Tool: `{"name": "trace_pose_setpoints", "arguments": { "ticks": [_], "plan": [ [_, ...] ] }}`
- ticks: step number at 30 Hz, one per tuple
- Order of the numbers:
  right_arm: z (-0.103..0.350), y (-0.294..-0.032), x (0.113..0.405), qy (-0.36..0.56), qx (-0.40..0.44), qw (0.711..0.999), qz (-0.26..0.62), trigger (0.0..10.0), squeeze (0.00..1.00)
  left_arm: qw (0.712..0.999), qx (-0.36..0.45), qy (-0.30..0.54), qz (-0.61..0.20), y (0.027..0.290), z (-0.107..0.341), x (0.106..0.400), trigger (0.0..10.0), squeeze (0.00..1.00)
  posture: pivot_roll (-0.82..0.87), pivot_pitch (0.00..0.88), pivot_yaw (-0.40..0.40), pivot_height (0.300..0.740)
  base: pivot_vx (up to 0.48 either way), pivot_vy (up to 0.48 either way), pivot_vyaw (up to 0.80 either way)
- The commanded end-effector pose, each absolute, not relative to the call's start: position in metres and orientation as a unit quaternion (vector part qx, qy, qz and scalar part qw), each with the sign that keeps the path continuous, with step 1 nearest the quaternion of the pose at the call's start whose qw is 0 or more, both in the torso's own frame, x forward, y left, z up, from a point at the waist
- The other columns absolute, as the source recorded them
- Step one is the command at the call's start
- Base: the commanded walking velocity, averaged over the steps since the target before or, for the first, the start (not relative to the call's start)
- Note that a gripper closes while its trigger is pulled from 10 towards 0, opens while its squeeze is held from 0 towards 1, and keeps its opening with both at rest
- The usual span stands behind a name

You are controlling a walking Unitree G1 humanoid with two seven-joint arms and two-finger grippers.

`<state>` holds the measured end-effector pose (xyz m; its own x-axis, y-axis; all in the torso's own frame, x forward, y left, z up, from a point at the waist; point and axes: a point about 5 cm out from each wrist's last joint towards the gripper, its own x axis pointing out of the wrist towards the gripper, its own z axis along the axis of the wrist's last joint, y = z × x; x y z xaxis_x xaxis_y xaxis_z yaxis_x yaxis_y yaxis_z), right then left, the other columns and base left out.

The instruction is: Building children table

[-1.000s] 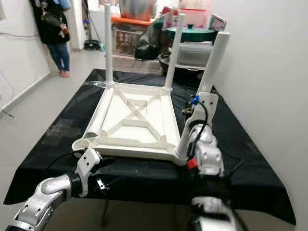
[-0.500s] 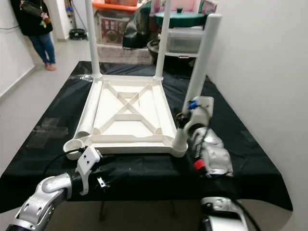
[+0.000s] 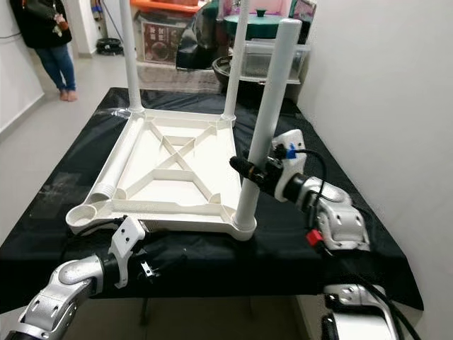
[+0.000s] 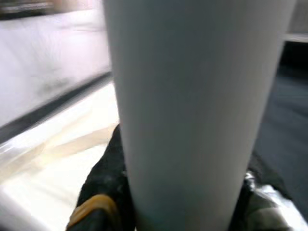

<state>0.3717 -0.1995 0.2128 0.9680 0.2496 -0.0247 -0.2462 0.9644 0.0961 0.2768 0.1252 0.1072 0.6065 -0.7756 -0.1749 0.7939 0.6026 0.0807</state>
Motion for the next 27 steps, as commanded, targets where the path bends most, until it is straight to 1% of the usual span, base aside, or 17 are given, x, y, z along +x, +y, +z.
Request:
{"name": "trace_pose_setpoints", "arguments": {
  "ticks": [1, 2, 5, 6, 7, 9, 10, 11, 14, 15, 16, 18, 19, 22, 23, 26, 27],
  "plan": [
    [0.193, -0.223, 0.371, 0.066, 0.06, 0.996, 0.014, 0.0, 0.0, 0.891, 0.076, 0.07, -0.442, 0.126, 0.103, 0.274, 10.0, 0.0, 0.04, 0.0, -0.107, 0.74, 0.0, 0.0, 0.0],
    [0.18, -0.224, 0.368, 0.085, 0.063, 0.993, -0.055, 0.0, 0.0, 0.891, 0.077, 0.071, -0.442, 0.126, 0.103, 0.274, 10.0, 0.0, 0.05, 0.0, -0.105, 0.74, 0.0, 0.0, 0.0],
    [0.167, -0.213, 0.36, 0.097, 0.075, 0.988, -0.094, 0.0, 0.0, 0.891, 0.077, 0.071, -0.442, 0.125, 0.103, 0.274, 10.0, 0.0, 0.05, 0.0, -0.105, 0.74, 0.0, 0.0, 0.0],
    [0.156, -0.174, 0.344, 0.101, 0.085, 0.987, -0.095, 0.0, 0.0, 0.89, 0.078, 0.069, -0.445, 0.123, 0.104, 0.274, 10.0, 0.0, 0.06, 0.0, -0.105, 0.74, 0.0, 0.0, 0.0],
    [0.156, -0.174, 0.344, 0.101, 0.085, 0.987, -0.095, 0.0, 0.0, 0.89, 0.078, 0.069, -0.445, 0.123, 0.104, 0.274, 10.0, 0.0, 0.06, 0.0, -0.105, 0.74, 0.0, 0.0, 0.0],
    [0.158, -0.153, 0.339, 0.1, 0.081, 0.988, -0.079, 0.0, 0.0, 0.89, 0.078, 0.069, -0.445, 0.123, 0.105, 0.275, 10.0, 0.0, 0.06, 0.0, -0.104, 0.74, 0.0, 0.0, 0.0],
    [0.159, -0.147, 0.34, 0.105, 0.077, 0.99, -0.061, 1.5, 0.0, 0.89, 0.079, 0.069, -0.444, 0.124, 0.105, 0.275, 10.0, 0.0, 0.06, 0.0, -0.104, 0.74, 0.0, 0.0, 0.0],
    [0.164, -0.141, 0.343, 0.102, 0.072, 0.992, -0.03, 10.0, 0.0, 0.89, 0.08, 0.069, -0.443, 0.125, 0.105, 0.275, 10.0, 0.0, 0.06, 0.0, -0.105, 0.74, 0.0, 0.0, 0.0],
    [0.176, -0.138, 0.35, 0.081, 0.064, 0.994, 0.027, 10.0, 0.0, 0.89, 0.081, 0.069, -0.443, 0.125, 0.104, 0.275, 10.0, 0.0, 0.05, 0.0, -0.107, 0.74, 0.0, 0.0, 0.0],
    [0.181, -0.143, 0.352, 0.065, 0.061, 0.996, 0.021, 10.0, 0.0, 0.89, 0.081, 0.069, -0.443, 0.124, 0.103, 0.275, 10.0, 0.0, 0.05, 0.0, -0.109, 0.74, 0.0, 0.0, 0.0],
    [0.187, -0.154, 0.355, 0.047, 0.056, 0.997, 0.013, 10.0, 0.98, 0.891, 0.08, 0.068, -0.443, 0.123, 0.103, 0.275, 10.0, 0.0, 0.05, 0.0, -0.112, 0.74, 0.0, 0.0, 0.0],
    [0.195, -0.173, 0.36, 0.032, 0.046, 0.998, -0.002, 10.0, 1.0, 0.891, 0.079, 0.067, -0.442, 0.123, 0.103, 0.275, 10.0, 0.0, 0.05, 0.0, -0.112, 0.74, 0.0, 0.0, 0.0],
    [0.201, -0.185, 0.364, 0.027, 0.039, 0.999, 0.003, 10.0, 0.0, 0.891, 0.079, 0.067, -0.442, 0.123, 0.103, 0.275, 10.0, 0.0, 0.05, 0.0, -0.112, 0.74, 0.0, 0.0, 0.0],
    [0.206, -0.192, 0.366, 0.025, 0.036, 0.999, 0.006, 10.0, 0.0, 0.891, 0.079, 0.067, -0.441, 0.123, 0.103, 0.274, 10.0, 0.0, 0.05, 0.0, -0.112, 0.74, 0.0, 0.0, 0.0],
    [0.217, -0.2, 0.368, 0.004, 0.05, 0.998, 0.035, 10.0, 0.0, 0.891, 0.079, 0.067, -0.441, 0.123, 0.103, 0.274, 10.0, 0.0, 0.05, 0.0, -0.112, 0.74, 0.0, 0.0, 0.0],
    [0.225, -0.203, 0.367, -0.011, 0.062, 0.997, 0.052, 10.0, 0.0, 0.891, 0.079, 0.067, -0.441, 0.124, 0.103, 0.274, 10.0, 0.0, 0.05, 0.0, -0.112, 0.74, 0.0, 0.0, 0.0],
    [0.233, -0.205, 0.364, -0.034, 0.059, 0.991, 0.115, 10.0, 0.0, 0.891, 0.079, 0.067, -0.441, 0.124, 0.103, 0.274, 10.0, 0.0, 0.04, 0.0, -0.109, 0.74, 0.0, 0.0, 0.0]
  ]
}}
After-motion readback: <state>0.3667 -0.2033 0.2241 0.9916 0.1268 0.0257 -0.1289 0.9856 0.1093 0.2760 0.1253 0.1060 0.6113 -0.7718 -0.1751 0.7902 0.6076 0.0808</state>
